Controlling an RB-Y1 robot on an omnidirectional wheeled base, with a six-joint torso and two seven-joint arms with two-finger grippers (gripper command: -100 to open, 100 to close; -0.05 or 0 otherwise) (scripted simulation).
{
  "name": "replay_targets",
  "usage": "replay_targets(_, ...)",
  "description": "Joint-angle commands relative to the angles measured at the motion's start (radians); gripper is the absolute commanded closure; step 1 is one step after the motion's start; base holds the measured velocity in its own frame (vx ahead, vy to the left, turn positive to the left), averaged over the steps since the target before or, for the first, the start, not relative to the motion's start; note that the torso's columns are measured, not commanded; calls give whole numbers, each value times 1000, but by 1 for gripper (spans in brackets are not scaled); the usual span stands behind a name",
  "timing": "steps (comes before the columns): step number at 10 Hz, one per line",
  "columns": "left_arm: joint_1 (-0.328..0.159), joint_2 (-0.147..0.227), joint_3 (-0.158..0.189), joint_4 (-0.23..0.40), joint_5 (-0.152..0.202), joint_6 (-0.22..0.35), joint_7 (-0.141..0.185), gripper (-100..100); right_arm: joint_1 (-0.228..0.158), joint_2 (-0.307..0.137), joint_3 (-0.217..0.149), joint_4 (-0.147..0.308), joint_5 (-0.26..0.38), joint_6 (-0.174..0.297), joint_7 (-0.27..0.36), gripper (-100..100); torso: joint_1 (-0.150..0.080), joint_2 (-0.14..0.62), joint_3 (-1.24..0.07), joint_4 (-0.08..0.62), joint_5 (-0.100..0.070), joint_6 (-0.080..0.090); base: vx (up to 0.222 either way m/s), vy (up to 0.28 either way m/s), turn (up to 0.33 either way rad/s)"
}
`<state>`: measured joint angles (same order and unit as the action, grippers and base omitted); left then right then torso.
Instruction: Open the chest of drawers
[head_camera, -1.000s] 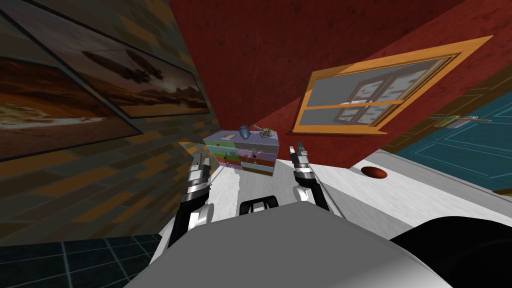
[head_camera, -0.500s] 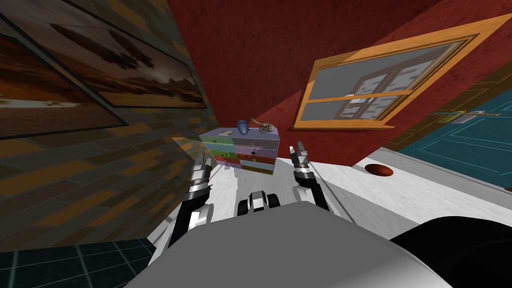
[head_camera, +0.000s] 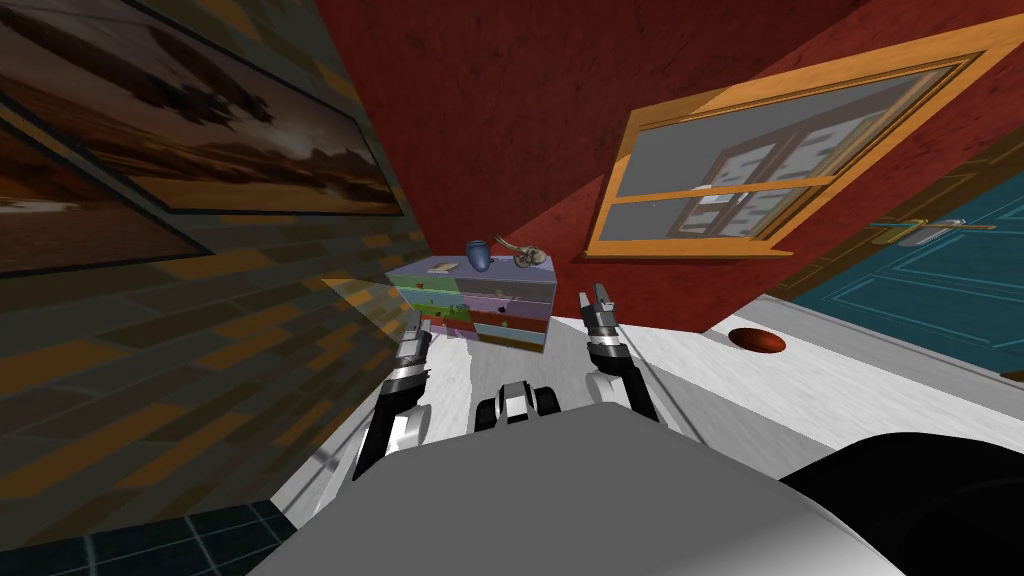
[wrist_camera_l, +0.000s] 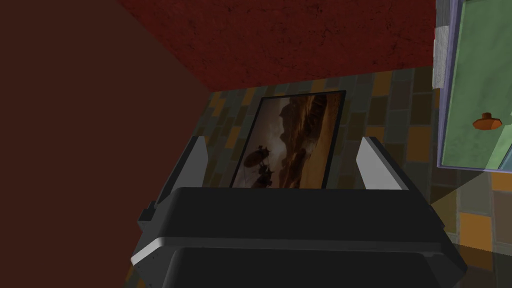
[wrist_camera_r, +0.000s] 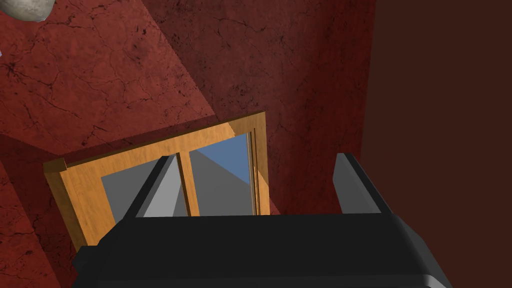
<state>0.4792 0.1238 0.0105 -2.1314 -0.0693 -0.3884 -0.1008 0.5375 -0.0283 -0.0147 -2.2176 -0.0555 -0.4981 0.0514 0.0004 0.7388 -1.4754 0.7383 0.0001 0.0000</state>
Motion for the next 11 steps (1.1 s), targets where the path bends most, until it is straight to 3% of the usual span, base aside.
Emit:
replay_targets(1, -17, 9, -6, 61, -4, -13, -3, -100, 0, 0, 0, 0, 0, 0, 0, 0, 1, -1, 0, 0, 0, 0, 81, -53, -34)
replay_targets(11, -91, -6, -25, 263, -17, -38, -13, -100, 0, 0, 0, 0, 0, 0, 0, 0, 0, 0, 0, 0, 0, 0, 84, -54, -29)
